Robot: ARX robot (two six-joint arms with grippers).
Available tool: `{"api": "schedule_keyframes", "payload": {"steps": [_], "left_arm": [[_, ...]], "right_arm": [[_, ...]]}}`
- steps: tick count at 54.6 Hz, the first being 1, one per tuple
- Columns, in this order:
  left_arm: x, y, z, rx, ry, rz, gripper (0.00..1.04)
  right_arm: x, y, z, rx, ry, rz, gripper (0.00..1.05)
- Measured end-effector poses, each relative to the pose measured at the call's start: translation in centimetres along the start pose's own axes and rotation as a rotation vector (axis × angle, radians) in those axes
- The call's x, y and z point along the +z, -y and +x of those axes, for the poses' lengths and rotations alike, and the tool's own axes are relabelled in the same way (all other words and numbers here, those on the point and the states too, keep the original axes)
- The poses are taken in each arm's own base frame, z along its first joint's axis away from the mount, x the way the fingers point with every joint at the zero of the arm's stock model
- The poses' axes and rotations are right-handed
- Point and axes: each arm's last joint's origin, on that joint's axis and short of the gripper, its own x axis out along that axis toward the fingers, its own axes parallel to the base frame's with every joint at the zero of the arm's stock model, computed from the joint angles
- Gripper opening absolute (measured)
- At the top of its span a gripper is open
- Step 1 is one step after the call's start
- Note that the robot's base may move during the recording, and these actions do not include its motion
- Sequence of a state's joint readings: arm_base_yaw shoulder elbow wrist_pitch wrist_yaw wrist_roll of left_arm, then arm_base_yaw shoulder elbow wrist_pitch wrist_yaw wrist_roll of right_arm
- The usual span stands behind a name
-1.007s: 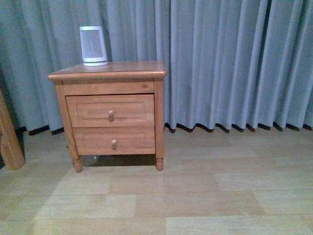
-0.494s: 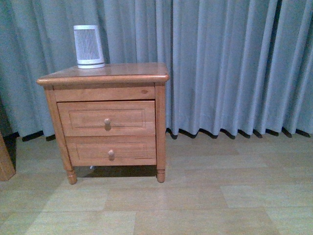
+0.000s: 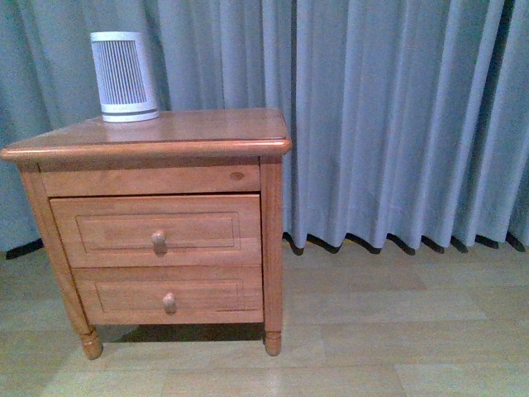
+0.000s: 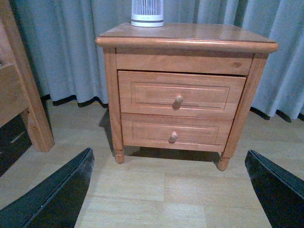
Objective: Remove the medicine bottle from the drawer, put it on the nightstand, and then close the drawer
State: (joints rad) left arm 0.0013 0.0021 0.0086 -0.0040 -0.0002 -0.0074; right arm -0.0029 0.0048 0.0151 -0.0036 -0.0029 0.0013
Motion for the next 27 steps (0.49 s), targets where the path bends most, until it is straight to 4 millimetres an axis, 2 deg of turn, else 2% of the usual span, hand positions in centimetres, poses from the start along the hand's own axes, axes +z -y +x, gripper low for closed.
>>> {"api": "schedule_keyframes", "payload": {"steps": [15, 18, 22, 27], "left_arm": [[0.0, 0.0, 0.0, -0.001, 0.0, 0.0, 0.98], [0.1, 0.0, 0.1, -0.079, -0.144, -0.066, 0.98], [1.8, 0.1, 1.5, -0.169, -0.266, -0.174, 0.98], [6.8, 0.1, 5.4, -0.191, -0.196, -0.215, 0.98]], "right_arm": [[0.0, 0.0, 0.0, 0.0, 0.0, 0.0, 0.98], [0.0, 0.0, 0.0, 0.0, 0.0, 0.0, 0.98], [0.0, 0.0, 0.0, 0.001, 0.0, 0.0, 0.98], [0.0, 0.0, 0.0, 0.0, 0.0, 0.0, 0.98]]}}
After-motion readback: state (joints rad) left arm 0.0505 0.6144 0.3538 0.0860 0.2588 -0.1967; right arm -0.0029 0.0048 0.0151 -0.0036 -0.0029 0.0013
